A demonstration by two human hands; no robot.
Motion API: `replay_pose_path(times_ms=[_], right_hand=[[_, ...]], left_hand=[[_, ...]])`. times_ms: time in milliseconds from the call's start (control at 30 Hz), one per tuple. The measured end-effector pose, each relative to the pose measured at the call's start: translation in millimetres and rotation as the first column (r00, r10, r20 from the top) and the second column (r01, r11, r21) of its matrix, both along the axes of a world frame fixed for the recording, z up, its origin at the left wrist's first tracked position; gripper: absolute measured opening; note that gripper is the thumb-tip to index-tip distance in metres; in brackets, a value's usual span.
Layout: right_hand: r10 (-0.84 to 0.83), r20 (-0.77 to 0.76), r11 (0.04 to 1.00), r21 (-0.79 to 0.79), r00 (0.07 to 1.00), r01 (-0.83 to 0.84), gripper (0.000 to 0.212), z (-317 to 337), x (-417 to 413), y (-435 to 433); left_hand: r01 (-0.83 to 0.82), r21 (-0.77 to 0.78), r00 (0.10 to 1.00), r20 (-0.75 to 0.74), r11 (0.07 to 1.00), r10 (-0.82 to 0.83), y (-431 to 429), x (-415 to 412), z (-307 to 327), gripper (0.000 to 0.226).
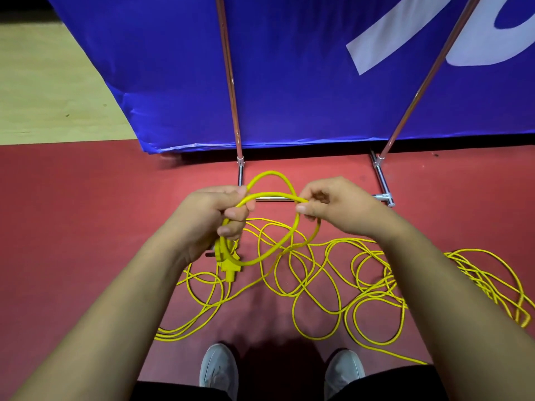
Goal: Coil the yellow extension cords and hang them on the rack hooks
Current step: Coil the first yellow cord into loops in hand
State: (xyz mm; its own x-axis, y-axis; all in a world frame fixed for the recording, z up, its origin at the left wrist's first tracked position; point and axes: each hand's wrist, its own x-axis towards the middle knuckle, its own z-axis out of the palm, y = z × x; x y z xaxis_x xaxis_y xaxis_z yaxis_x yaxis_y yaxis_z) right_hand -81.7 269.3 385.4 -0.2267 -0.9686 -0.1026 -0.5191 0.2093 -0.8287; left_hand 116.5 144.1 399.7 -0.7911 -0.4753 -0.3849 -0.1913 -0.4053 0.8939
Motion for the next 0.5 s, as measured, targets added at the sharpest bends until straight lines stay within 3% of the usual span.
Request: replay_pose_path(times_ms=[67,233,300,500], right_hand=[[-0.027,0.007,0.999,0.035,1.000,0.027,0.012,-6.9,-8.5,4.9],[-0.225,0.236,0.967,-0.062,0.945,0.246,0.012,-4.1,-8.4,3.0],[-0.240,0.200,0.960,-0.097,0.950,0.263,0.013,0.6,-7.7,-0.1],[-0.097,0.037,0.983,-0.156,0.995,0.102,0.006,6.3,22.0,-8.9]], left_hand=[[-0.004,-0.034,1.000,0.022,0.999,0.005,-1.8,2.6,0.2,0.028],[0.174,-0.063,0.972,0.169,0.983,-0.162,-2.7,9.2,0.8,0.026],[0.191,-0.041,0.970,0.163,0.981,-0.182,-1.4,10.2,0.3,0.027],[0.254,0.025,0.962,0.093,0.967,-0.256,6.1,8.6,-3.4,0.031]])
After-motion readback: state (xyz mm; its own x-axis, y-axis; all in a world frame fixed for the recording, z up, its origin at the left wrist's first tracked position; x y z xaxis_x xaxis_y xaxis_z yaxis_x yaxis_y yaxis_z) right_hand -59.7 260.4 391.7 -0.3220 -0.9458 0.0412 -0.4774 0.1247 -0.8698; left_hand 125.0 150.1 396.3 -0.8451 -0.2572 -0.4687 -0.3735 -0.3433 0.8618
